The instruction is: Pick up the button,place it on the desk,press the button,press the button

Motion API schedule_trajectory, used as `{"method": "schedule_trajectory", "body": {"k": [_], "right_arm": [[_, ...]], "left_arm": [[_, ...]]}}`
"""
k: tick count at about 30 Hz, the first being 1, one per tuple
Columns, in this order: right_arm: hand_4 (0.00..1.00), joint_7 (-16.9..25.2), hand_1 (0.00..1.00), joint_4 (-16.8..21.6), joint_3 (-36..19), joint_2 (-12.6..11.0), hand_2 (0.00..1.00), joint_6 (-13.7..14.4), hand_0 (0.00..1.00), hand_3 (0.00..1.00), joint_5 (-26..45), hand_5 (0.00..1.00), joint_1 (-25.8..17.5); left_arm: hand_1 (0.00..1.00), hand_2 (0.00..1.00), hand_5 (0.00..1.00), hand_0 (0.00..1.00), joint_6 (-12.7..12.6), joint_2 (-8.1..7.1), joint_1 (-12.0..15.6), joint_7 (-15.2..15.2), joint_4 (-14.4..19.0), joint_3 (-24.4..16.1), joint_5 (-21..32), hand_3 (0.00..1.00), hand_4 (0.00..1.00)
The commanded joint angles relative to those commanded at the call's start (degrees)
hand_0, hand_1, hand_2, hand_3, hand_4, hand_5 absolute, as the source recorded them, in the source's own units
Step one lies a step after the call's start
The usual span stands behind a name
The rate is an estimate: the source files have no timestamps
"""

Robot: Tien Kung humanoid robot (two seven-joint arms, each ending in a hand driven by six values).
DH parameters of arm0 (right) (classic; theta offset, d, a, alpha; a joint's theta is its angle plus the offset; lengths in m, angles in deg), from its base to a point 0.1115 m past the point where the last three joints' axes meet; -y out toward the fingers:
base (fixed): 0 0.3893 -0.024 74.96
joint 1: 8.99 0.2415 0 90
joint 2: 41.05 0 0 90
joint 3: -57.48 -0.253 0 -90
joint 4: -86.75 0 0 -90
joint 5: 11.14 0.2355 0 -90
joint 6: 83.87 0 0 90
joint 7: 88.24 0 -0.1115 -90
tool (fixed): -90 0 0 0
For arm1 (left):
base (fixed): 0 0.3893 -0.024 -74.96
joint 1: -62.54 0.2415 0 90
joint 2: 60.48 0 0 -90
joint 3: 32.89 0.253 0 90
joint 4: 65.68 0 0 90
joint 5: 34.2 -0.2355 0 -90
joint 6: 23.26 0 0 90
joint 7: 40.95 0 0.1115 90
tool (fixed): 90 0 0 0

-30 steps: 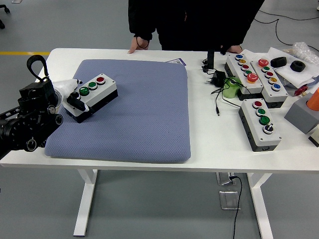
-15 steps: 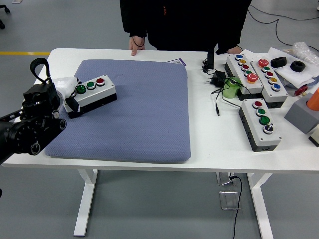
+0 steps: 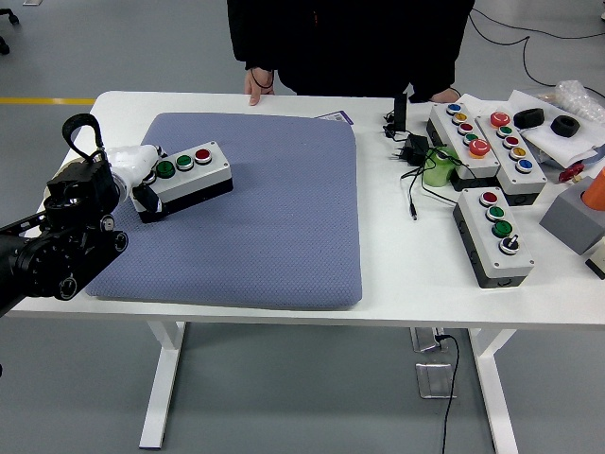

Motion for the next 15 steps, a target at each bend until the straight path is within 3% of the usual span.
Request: {"method": "schedule_trajectory", "body": {"k": [5, 6, 8, 15], "right_arm": [[0.254, 0.1, 0.772, 0.0, -0.1, 0.0, 0.778, 0.0, 0.801, 0.628, 0.1, 0.205, 0.0], [0.254, 0.1, 0.772, 0.0, -0.1, 0.0, 0.779, 0.0, 0.801, 0.627, 0.1, 0.204, 0.0], [0.254, 0.1, 0.772, 0.0, -0.2, 0.0, 0.779, 0.0, 0.801, 0.627, 0.0, 0.204, 0.0], [0.254, 0.1, 0.772, 0.0, -0.4, 0.1, 0.777, 0.0, 0.801, 0.628, -0.1, 0.204, 0.2]], "left_arm": [[0.222, 0.256, 0.002, 0.281, -1.1, -1.01, -0.1, -3.2, 1.4, 0.3, -0.4, 0.336, 0.353], [0.217, 0.252, 0.002, 0.233, -1.3, -1.20, -0.1, -3.8, 1.5, 0.6, -0.2, 0.329, 0.344], [0.217, 0.252, 0.002, 0.233, -1.8, -1.66, -0.2, -5.4, 1.7, 1.3, 0.1, 0.329, 0.344], [0.213, 0.250, 0.002, 0.224, -1.5, -4.12, -1.3, -13.2, 2.5, 4.0, 0.6, 0.332, 0.360]]}}
